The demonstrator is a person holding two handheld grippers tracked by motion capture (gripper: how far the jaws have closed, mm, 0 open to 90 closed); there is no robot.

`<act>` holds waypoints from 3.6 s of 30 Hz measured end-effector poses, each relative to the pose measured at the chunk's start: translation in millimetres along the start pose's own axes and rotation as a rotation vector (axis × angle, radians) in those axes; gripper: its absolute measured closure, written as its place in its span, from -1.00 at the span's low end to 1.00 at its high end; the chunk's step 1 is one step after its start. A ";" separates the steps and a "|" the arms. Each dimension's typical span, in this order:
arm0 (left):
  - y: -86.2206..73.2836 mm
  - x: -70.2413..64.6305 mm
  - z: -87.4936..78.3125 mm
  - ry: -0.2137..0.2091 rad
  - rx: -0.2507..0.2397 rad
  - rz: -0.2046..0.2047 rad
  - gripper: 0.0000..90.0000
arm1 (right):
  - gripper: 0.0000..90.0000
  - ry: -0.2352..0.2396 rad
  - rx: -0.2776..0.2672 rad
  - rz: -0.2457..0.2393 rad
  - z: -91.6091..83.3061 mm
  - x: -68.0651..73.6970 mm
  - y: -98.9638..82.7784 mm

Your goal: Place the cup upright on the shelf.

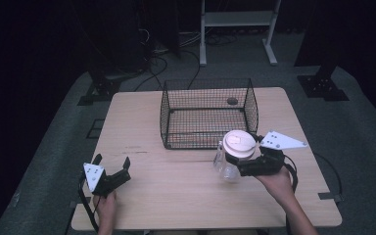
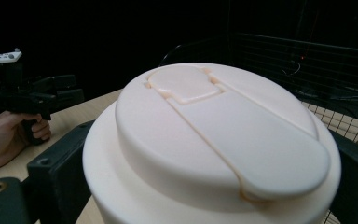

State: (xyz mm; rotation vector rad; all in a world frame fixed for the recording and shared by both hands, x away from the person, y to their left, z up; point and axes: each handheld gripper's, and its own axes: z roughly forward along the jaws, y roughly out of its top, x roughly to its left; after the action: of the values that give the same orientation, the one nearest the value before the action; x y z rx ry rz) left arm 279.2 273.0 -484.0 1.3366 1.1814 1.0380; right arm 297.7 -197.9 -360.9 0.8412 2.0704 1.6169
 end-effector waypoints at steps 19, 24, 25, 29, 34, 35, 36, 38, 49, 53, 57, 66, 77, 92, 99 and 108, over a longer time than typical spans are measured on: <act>-0.1 -0.1 0.2 0.000 0.000 -0.007 -1.00 | -0.91 -0.007 -0.015 -0.040 6.2 -0.9 58.0; -0.1 -0.2 0.2 0.000 0.000 -0.006 -1.00 | -0.91 -0.011 -0.023 -0.042 8.6 -2.7 73.5; -0.1 -0.3 0.3 -0.001 0.000 -0.006 -1.00 | -0.91 -0.011 -0.025 -0.041 9.2 -3.2 76.6; -0.1 -0.2 0.2 -0.001 0.000 -0.007 -1.00 | -0.91 -0.018 -0.025 -0.041 13.0 -5.6 87.1; -0.1 -0.3 0.2 -0.002 0.000 -0.006 -1.00 | -0.91 -0.020 -0.021 -0.045 19.3 -7.7 97.8; -0.1 -0.3 0.2 -0.002 0.000 -0.006 -1.00 | -0.91 -0.020 -0.021 -0.045 19.3 -7.7 97.8; -0.1 -0.2 0.2 -0.002 0.000 -0.006 -1.00 | -0.91 -0.024 -0.015 -0.048 22.3 -8.2 101.5; 0.0 -0.1 0.2 -0.002 -0.001 -0.008 -1.00 | -0.91 -0.028 -0.014 -0.050 25.3 -9.0 104.6; 0.0 0.1 0.2 -0.002 -0.001 -0.009 -1.00 | -0.91 -0.046 -0.008 -0.045 40.2 -16.9 121.4; 0.0 0.1 0.1 -0.002 -0.001 -0.008 -1.00 | -0.91 -0.056 -0.005 -0.047 46.4 -20.2 128.8; 0.0 0.3 0.1 -0.002 -0.001 -0.009 -1.00 | -0.91 -0.067 -0.004 -0.045 52.9 -23.4 134.9; 0.0 0.3 0.2 -0.004 -0.001 -0.013 -1.00 | -0.91 -0.079 0.002 -0.042 68.8 -29.0 144.8; 0.1 0.8 0.1 -0.004 -0.002 -0.017 -1.00 | -0.90 -0.105 0.009 -0.041 99.0 -36.3 146.3; 0.2 0.7 -0.2 -0.007 -0.003 -0.013 -1.00 | -0.90 -0.141 0.027 -0.015 135.5 -51.6 128.4; 0.1 0.9 -0.1 -0.006 -0.004 -0.015 -1.00 | -0.90 -0.153 0.031 0.001 144.9 -59.2 119.7; 0.1 0.8 -0.2 -0.007 -0.004 -0.016 -1.00 | -0.90 -0.179 0.036 0.020 156.9 -70.0 109.6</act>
State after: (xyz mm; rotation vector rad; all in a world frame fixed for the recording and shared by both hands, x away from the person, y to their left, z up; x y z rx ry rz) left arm 279.2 273.8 -483.9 1.3247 1.1820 1.0233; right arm 472.6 -111.6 -301.5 0.9834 1.9778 1.4603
